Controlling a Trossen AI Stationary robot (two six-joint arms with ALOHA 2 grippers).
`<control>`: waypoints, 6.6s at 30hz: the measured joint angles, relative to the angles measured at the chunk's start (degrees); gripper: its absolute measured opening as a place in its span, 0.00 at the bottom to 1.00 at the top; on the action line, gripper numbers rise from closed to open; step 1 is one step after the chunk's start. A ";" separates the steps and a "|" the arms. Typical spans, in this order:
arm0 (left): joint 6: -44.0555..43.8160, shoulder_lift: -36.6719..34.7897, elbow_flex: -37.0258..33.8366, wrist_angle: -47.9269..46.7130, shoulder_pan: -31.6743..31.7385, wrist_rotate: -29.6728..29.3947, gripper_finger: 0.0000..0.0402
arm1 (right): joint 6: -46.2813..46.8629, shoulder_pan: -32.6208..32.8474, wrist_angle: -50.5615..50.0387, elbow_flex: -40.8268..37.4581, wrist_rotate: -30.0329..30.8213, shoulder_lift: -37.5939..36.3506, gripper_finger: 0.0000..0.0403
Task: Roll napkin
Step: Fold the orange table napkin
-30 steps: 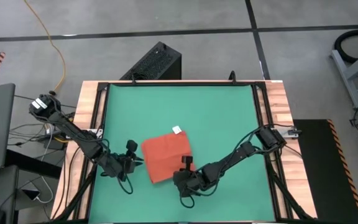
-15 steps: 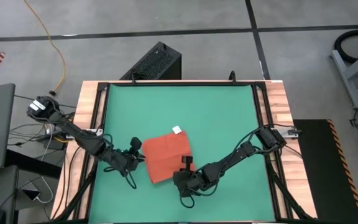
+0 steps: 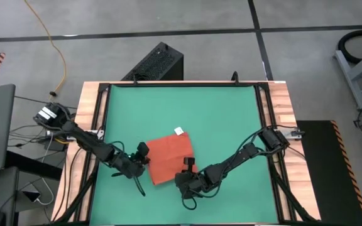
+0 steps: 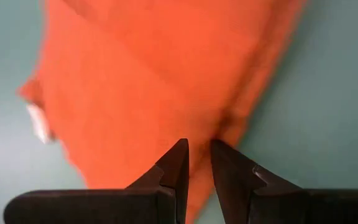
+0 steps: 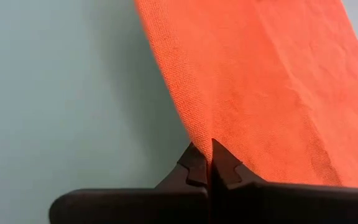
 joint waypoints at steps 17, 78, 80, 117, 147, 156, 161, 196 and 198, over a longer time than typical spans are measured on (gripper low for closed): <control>-0.09 4.65 3.69 -2.99 0.00 -4.12 0.09 | 0.31 0.00 -0.04 0.00 0.00 0.00 0.01; -31.18 9.83 14.96 -12.74 -14.35 -15.75 0.00 | 6.93 -0.31 -5.98 0.00 -0.07 -0.02 0.04; -33.20 10.62 13.06 -11.81 -13.43 -15.58 0.00 | 6.93 -0.31 -6.09 0.00 -0.10 -0.02 0.04; -41.33 11.01 10.03 -0.76 -10.84 -6.56 0.00 | -24.49 4.40 14.90 0.02 -7.99 0.82 0.35; -37.07 13.99 14.94 -5.47 -11.04 -9.40 0.00 | -25.35 4.03 10.17 0.11 -11.46 2.73 0.04; -46.31 8.34 16.10 -14.11 -14.09 -12.39 0.00 | -21.31 7.43 8.17 0.04 -6.87 2.73 0.02; -50.76 9.34 15.79 -13.77 -16.51 -11.18 0.00 | -17.69 7.22 6.70 0.07 -6.54 2.73 0.02; -56.30 9.67 15.85 -19.83 -18.90 -15.61 0.37 | -12.96 6.80 6.53 0.04 -5.70 2.73 0.02; -57.00 9.67 15.75 -19.44 -18.28 -14.23 0.38 | -12.94 6.80 6.54 0.04 -5.70 2.73 0.02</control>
